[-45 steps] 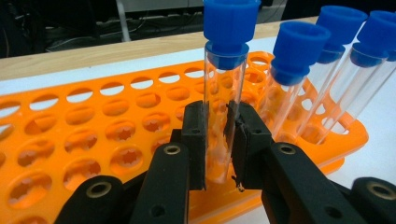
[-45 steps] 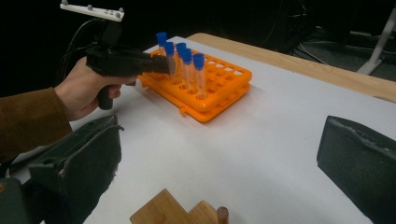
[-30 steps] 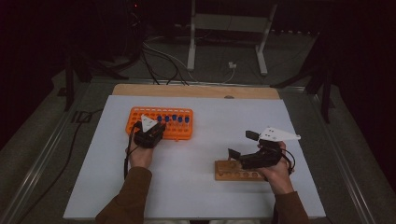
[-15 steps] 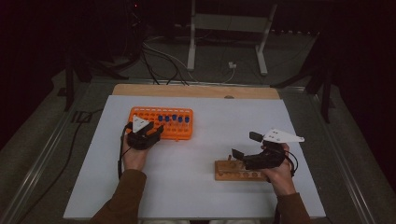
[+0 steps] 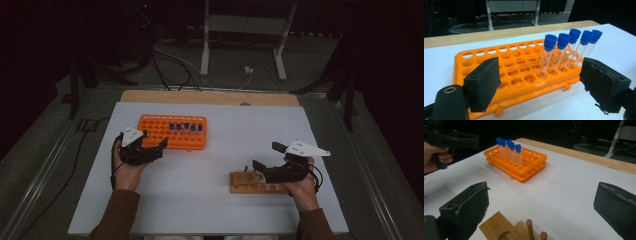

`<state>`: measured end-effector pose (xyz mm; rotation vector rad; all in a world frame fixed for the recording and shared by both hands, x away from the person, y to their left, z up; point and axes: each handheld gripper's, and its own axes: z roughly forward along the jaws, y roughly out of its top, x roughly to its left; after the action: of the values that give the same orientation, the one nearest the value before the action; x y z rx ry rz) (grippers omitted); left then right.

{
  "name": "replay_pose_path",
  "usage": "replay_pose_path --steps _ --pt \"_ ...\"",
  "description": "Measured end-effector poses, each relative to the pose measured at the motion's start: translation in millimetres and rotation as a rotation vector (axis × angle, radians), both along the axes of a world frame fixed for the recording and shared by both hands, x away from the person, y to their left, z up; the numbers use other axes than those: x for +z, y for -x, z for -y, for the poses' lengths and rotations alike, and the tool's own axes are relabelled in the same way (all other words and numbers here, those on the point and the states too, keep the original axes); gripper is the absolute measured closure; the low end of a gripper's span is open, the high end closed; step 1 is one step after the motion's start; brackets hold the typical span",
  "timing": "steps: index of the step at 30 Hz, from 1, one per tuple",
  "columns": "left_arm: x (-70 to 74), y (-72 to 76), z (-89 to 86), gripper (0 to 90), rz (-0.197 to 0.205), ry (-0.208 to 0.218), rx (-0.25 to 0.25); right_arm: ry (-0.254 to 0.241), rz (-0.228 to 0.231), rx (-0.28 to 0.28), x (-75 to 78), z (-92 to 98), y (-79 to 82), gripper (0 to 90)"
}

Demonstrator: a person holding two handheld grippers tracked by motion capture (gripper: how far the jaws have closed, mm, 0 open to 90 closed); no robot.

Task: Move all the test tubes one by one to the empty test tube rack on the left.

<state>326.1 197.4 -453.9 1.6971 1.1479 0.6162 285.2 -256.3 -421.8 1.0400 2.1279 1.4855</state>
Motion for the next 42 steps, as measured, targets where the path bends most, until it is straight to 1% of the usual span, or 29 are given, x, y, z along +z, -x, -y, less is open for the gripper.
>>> replay_pose_path --steps 1,3,6,8,10,12,13,17,22,24,26,28,32,34,39,41,42 --pt "1.9 3.4 -3.2 14.9 0.007 0.004 -0.002 -0.001 0.001 -0.002 -0.2 0.5 0.1 0.2" --pt "4.6 8.1 -8.0 10.0 0.007 0.007 -0.008 -0.003 0.003 -0.005 -0.2 1.5 0.6 0.2" --pt "8.2 15.1 -14.2 2.0 0.01 -0.001 -0.012 -0.003 0.007 -0.009 -0.3 2.7 1.1 0.2" --pt "10.1 20.1 -18.3 1.3 0.02 -0.015 -0.01 -0.002 0.009 -0.013 -0.8 3.7 1.5 0.2" --pt "11.5 25.8 -22.9 1.0 0.041 -0.025 0.01 -0.001 0.009 -0.016 -1.9 4.7 2.1 0.2" --pt "12.3 31.1 -27.4 0.9 0.049 -0.023 0.017 -0.003 0.008 -0.02 -3.1 5.7 2.9 0.2" --pt "12.3 34.0 -29.3 0.9 0.052 -0.02 0.014 -0.002 0.007 -0.022 -3.5 6.2 3.3 0.2" --pt "11.0 45.2 -34.0 0.6 0.059 -0.039 -0.004 -0.006 0.016 -0.027 -5.1 9.3 5.2 0.2" --pt "9.4 57.7 -42.3 0.6 0.088 -0.042 0.008 -0.01 0.026 -0.046 -7.8 16.1 9.2 0.2" --pt "8.6 61.8 -45.9 0.6 0.09 -0.045 0.013 -0.015 0.028 -0.051 -9.4 18.9 11.0 0.2" --pt "7.2 65.7 -48.4 0.7 0.091 -0.055 0.014 -0.012 0.03 -0.06 -11.6 21.7 12.9 0.2" --pt "5.7 69.2 -50.3 0.6 0.1 -0.06 0.012 -0.002 0.032 -0.069 -14.1 24.1 14.4 0.2" --pt "3.3 75.9 -54.1 0.6 0.113 -0.057 0.023 -0.02 0.034 -0.081 -17.0 28.9 16.5 0.2" --pt "2.2 78.5 -55.6 0.6 0.118 -0.048 0.025 -0.022 0.038 -0.084 -17.0 30.0 17.3 0.2" --pt "0.2 84.4 -56.8 0.6 0.129 -0.068 0.036 -0.028 0.045 -0.095 -18.3 34.0 18.8 0.2" --pt "0.1 86.6 -57.6 0.6 0.135 -0.067 0.039 -0.033 0.049 -0.1 -19.1 35.6 19.7 0.2" --pt "0.3 87.2 -58.2 0.6 0.139 -0.059 0.042 -0.035 0.052 -0.101 -19.3 36.4 20.1 0.2"
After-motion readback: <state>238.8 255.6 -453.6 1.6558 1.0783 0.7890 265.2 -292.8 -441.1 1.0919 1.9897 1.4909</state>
